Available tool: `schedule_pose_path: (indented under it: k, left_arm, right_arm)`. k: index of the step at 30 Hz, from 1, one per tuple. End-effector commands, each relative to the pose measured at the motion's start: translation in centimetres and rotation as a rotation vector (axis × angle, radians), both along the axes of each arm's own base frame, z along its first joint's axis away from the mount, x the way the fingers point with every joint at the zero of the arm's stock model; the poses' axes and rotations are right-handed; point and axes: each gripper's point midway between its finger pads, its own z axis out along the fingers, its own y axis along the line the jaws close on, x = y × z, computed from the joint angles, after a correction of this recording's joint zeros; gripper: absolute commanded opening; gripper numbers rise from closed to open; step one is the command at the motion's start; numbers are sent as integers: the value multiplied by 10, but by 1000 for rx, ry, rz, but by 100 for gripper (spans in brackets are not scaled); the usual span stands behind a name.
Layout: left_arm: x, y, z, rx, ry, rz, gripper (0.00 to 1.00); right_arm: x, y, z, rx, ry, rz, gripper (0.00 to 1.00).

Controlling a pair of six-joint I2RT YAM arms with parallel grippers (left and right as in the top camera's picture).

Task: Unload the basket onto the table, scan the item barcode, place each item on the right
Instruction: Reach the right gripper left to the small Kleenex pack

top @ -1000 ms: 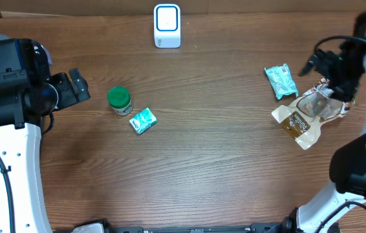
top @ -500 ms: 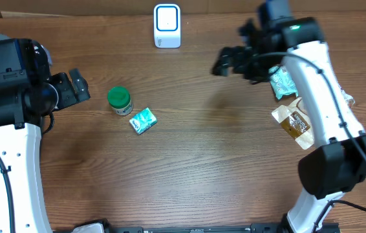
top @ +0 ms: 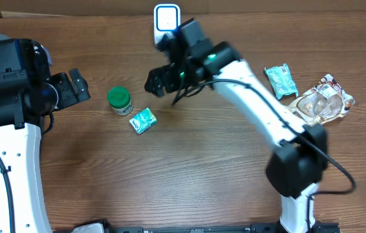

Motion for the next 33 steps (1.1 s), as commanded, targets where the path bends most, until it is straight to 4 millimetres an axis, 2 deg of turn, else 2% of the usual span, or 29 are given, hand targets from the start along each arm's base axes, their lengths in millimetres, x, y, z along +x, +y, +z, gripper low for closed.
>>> schedule_pose_path:
  k: [1,3,5,9,16,21,26,28,29,30,33]
  left_arm:
    - [-3,3,8,27,-20,-7,99]
    - [-3,3,8,27,-20,-7,100]
    - [-3,3,8,27,-20,-7,99]
    - [-3,3,8,27,-20,-7,100]
    - [-3,3,8,27,-20,-7,99]
    - [-3,3,8,27,-20,-7,99]
    - [-3,3,8,27,-20,-7,99]
    - [-3,3,8,27,-20,-7,99]
    - [-3,3,8,27,-20,-8,100]
    - [-3,3,8,27,-20,-7,100]
    - [-3,3,8,27,-20,-7,100]
  right_arm:
    - [-3,17,-52,-50,37,54,63]
    - [-2,26,-70,-56,46,66,53]
    - [-2,33,-90,-64,57,77,53]
    - [1,40,-118,-73,72,83,53]
    - [-11,51,-147,-77,121,115,47]
    - [-18,48,-162,-105,130,116,43]
    - [-21,45,-170,-109,152,93,34]
    - [-21,45,-170,-107,153,91,23]
    - [-21,45,-170,-108,153,91,10]
    - [-21,45,-170,-108,154,90,4]
    - [-20,42,-167,-112,168,74,4]
